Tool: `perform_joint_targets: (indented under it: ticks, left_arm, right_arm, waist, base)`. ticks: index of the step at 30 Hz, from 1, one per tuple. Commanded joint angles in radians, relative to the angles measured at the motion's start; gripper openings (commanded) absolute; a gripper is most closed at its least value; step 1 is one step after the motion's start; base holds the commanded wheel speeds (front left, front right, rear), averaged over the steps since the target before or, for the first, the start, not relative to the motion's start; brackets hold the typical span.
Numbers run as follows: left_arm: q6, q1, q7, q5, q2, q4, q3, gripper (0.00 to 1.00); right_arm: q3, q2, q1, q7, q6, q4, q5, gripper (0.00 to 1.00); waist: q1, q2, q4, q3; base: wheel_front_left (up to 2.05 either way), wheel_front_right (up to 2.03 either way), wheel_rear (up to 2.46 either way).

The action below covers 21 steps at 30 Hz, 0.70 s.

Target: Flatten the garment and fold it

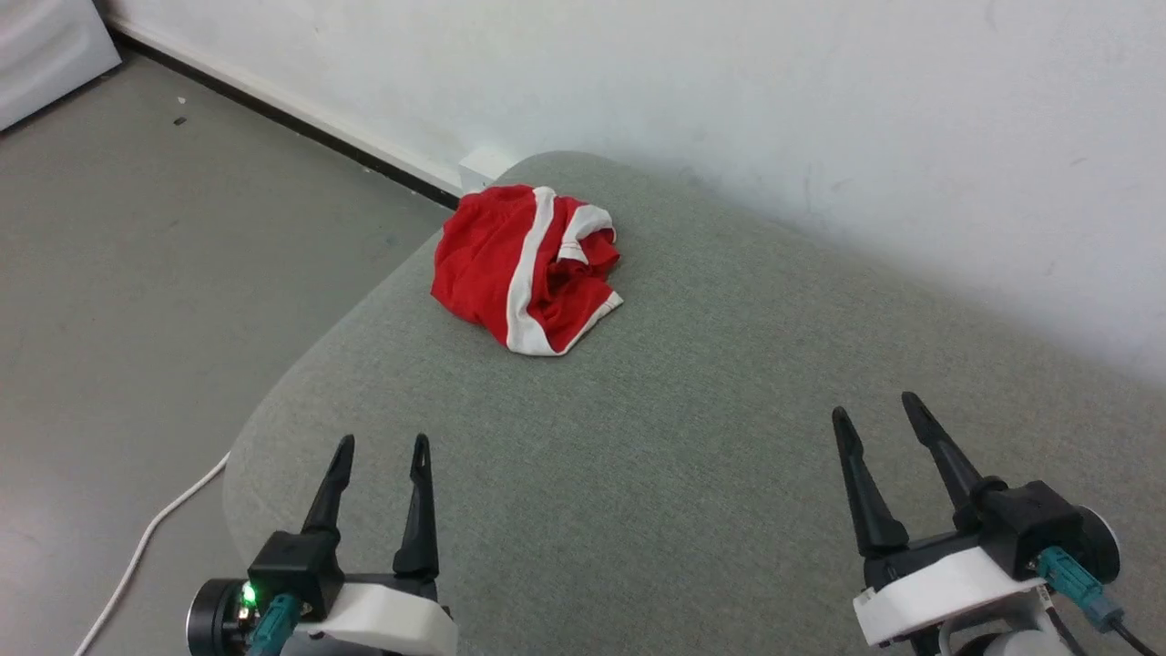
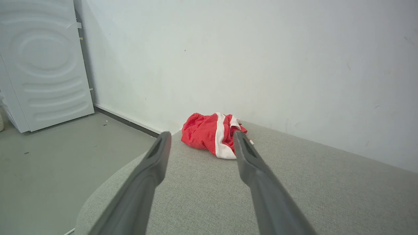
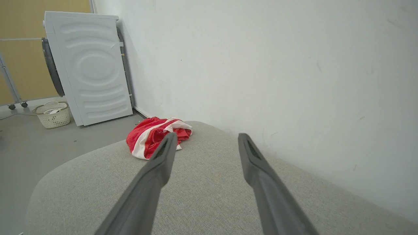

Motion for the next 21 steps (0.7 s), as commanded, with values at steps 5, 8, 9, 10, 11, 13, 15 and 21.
perform_joint_targets:
  ticks: [5,8,9,10,11,13,15,21]
  left_arm:
    - [0.028,0.018,-0.02,-0.027,-0.002,-0.001,-0.012,1.0]
    - [0.025,0.018,-0.026,-0.031,-0.002,0.006,-0.02,1.0]
    - [0.025,0.019,-0.029,-0.032,-0.002,0.008,-0.022,1.0]
    - [0.025,0.019,-0.031,-0.034,-0.002,0.009,-0.024,1.0]
    - [0.025,0.02,-0.033,-0.037,-0.002,0.01,-0.026,1.0]
    - [0.023,0.021,-0.037,-0.044,-0.002,0.012,-0.029,1.0]
    - [0.019,0.022,-0.041,-0.058,-0.002,0.019,-0.034,1.0]
    - [0.023,0.023,-0.054,-0.084,-0.002,0.028,-0.049,1.0]
  right_arm:
    - [0.009,0.003,0.0,-0.02,-0.002,0.009,0.01,1.0]
    - [0.014,0.003,-0.004,-0.027,-0.002,0.01,0.007,1.0]
    - [0.015,0.003,-0.005,-0.029,-0.002,0.01,0.007,1.0]
    - [0.017,0.003,-0.006,-0.031,-0.002,0.01,0.007,1.0]
    - [0.018,0.003,-0.006,-0.033,-0.002,0.01,0.007,1.0]
    - [0.022,0.003,-0.008,-0.037,-0.002,0.011,0.009,1.0]
    - [0.024,0.003,-0.007,-0.041,-0.002,0.013,0.014,1.0]
    - [0.029,0.004,-0.003,-0.054,-0.002,0.016,0.015,1.0]
  waist:
    - [0.0,0.0001,0.038,0.015]
    - [0.0,0.0001,0.051,0.021]
    - [0.0,0.0001,0.055,0.023]
    - [0.0,0.0001,0.059,0.024]
    - [0.0,0.0001,0.063,0.026]
    - [0.0,0.0001,0.071,0.029]
    - [0.0,0.0001,0.079,0.03]
    - [0.0,0.0001,0.105,0.034]
  base:
    - [0.0,0.0,0.0]
    - [0.0,0.0,0.0]
    - [0.0,0.0,0.0]
    - [0.0,0.0,0.0]
    - [0.0,0.0,0.0]
    - [0.0,0.0,0.0]
    - [0.0,0.0,0.0]
    - [0.0,0.0,0.0]
